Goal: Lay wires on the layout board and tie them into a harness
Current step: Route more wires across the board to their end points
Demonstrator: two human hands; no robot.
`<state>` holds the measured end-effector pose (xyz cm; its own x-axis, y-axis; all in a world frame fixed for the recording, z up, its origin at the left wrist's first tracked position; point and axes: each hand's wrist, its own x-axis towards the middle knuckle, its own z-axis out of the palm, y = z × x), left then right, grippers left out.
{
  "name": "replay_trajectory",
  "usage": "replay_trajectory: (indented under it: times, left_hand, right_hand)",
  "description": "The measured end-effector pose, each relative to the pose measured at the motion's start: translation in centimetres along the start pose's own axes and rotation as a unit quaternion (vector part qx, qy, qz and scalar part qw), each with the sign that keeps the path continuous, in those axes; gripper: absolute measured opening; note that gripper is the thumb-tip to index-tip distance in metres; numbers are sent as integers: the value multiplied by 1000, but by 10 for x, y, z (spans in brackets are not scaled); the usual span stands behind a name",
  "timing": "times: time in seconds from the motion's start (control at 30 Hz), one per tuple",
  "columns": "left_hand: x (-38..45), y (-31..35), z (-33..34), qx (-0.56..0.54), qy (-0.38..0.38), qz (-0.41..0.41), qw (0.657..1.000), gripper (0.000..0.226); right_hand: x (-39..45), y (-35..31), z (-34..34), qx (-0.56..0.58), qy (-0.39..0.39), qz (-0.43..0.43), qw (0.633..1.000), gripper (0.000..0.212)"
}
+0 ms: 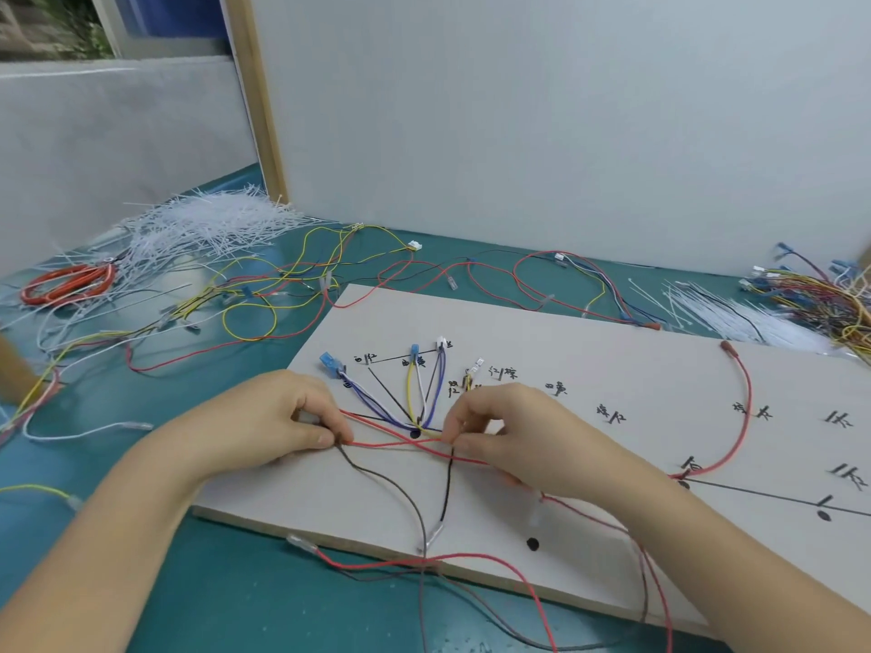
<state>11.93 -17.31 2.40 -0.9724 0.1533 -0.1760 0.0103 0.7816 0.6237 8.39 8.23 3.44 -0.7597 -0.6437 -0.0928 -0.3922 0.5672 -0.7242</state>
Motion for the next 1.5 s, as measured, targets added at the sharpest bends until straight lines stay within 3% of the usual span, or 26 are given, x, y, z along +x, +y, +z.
replay_trajectory:
  times: [0.17, 0.27, 0.4, 0.5, 0.73, 0.83, 1.07, 1.33, 1.5]
  left_hand:
    - [-1, 13, 4, 189, 31, 46, 980, 23]
    - [-1, 19, 9, 245, 43, 80, 965, 13]
    - [3, 30, 13, 247, 11, 93, 965, 8]
    - [9, 36, 21, 225, 9, 124, 966, 7]
    - [19, 38, 28, 163, 94, 159, 969, 6]
    - [22, 40, 31, 127, 122, 144, 974, 9]
    - [30, 38, 34, 101, 100, 114, 983, 20]
    - [35, 40, 31, 102, 62, 97, 988, 22]
    - [37, 45, 32, 163, 27, 146, 975, 9]
  right_hand:
    - [-19, 12, -14, -30, -52, 21, 998, 26]
    - [-26, 18, -27, 5, -61, 45, 997, 27]
    - [-33, 23, -37, 75, -54, 64, 994, 37]
    - [-36, 24, -38, 93, -78, 36, 992, 28]
    - [-39, 24, -44, 139, -106, 6, 985, 20]
    - [-38, 23, -43, 109, -85, 0, 990, 24]
    - [-48, 19, -37, -35, -58, -35, 997, 36]
    - [-56, 11, -28, -95, 9, -106, 990, 15]
    - [-63, 20, -24, -168, 4, -91, 982, 8]
